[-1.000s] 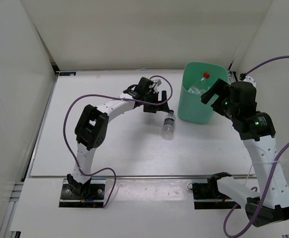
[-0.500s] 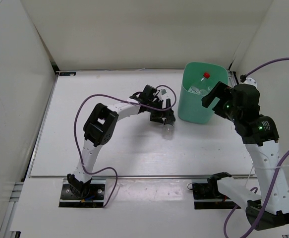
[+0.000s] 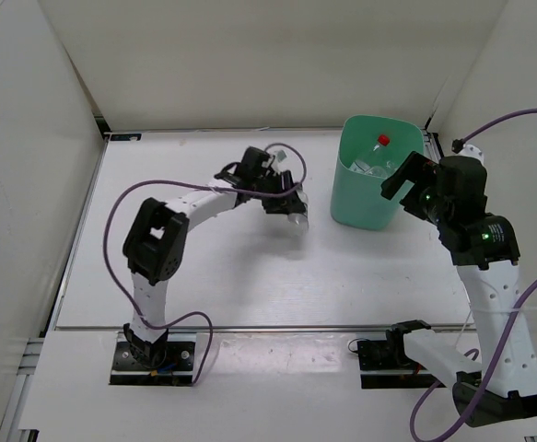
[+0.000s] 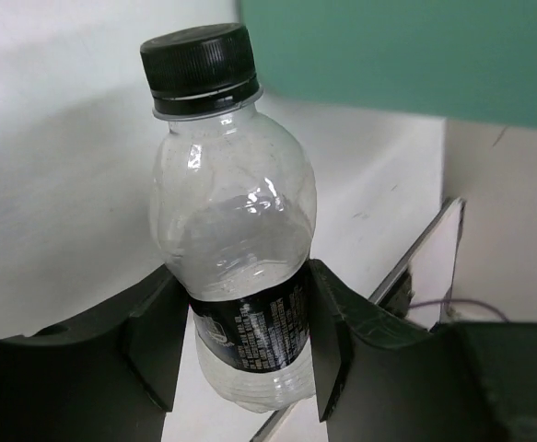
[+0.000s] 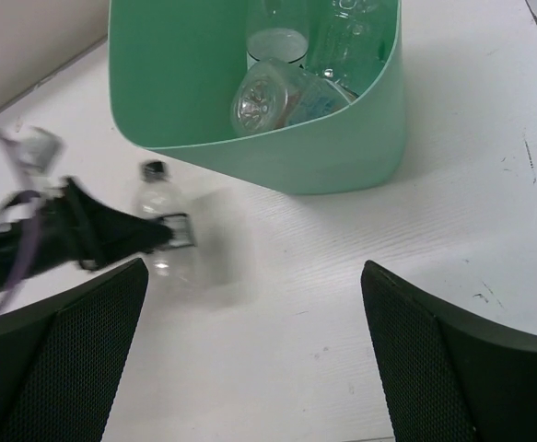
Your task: Put the plastic bottles in the bin
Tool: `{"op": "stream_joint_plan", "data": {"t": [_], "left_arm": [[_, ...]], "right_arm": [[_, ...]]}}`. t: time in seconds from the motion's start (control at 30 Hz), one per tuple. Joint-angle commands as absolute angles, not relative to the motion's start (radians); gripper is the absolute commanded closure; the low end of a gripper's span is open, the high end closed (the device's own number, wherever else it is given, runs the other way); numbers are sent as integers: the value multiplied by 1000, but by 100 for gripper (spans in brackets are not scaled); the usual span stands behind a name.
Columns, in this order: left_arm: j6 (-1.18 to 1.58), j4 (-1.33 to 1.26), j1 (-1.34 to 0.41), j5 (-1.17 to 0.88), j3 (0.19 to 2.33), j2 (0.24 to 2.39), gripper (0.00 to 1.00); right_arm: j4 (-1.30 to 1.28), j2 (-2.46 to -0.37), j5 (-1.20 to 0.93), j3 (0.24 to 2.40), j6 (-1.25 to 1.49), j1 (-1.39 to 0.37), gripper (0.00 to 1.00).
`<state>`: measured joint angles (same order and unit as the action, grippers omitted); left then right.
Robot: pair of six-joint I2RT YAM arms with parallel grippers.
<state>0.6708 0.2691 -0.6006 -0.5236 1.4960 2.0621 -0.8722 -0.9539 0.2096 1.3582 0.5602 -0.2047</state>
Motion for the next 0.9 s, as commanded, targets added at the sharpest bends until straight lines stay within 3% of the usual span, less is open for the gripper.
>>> {"op": "stream_joint_plan", "data": {"t": [0.0,0.17,0.27,0.47,0.63,0.7,0.77,0.87], "left_arm": [[661,270,-561,-421,1544,1820,47],[548,284,-561,-269,1802,1787,45],[457,284,-595,-189,2101,1914,45],[449,273,-670,-132,2656,2301,34],[376,104,-776,-120,2507,2295,30],[393,104,-790,-120,2539,2341,30],[393,104,-802,-111,2539,2364,23],[393,104,-802,-110,2519,2364,1]], "right_arm": [[-856,-951,219,1351,552,-198,0],[-877,-951,250,1342,586,-189,0],[-900,-951,284,1342,609,-179,0],[-920,-951,298,1382,623,-141,0],[-920,-914,299,1437,612,-141,0],[-920,-896,299,1437,603,-141,0],[-920,-867,299,1437,580,-141,0],[-930,-832,299,1427,569,-141,0]]}}
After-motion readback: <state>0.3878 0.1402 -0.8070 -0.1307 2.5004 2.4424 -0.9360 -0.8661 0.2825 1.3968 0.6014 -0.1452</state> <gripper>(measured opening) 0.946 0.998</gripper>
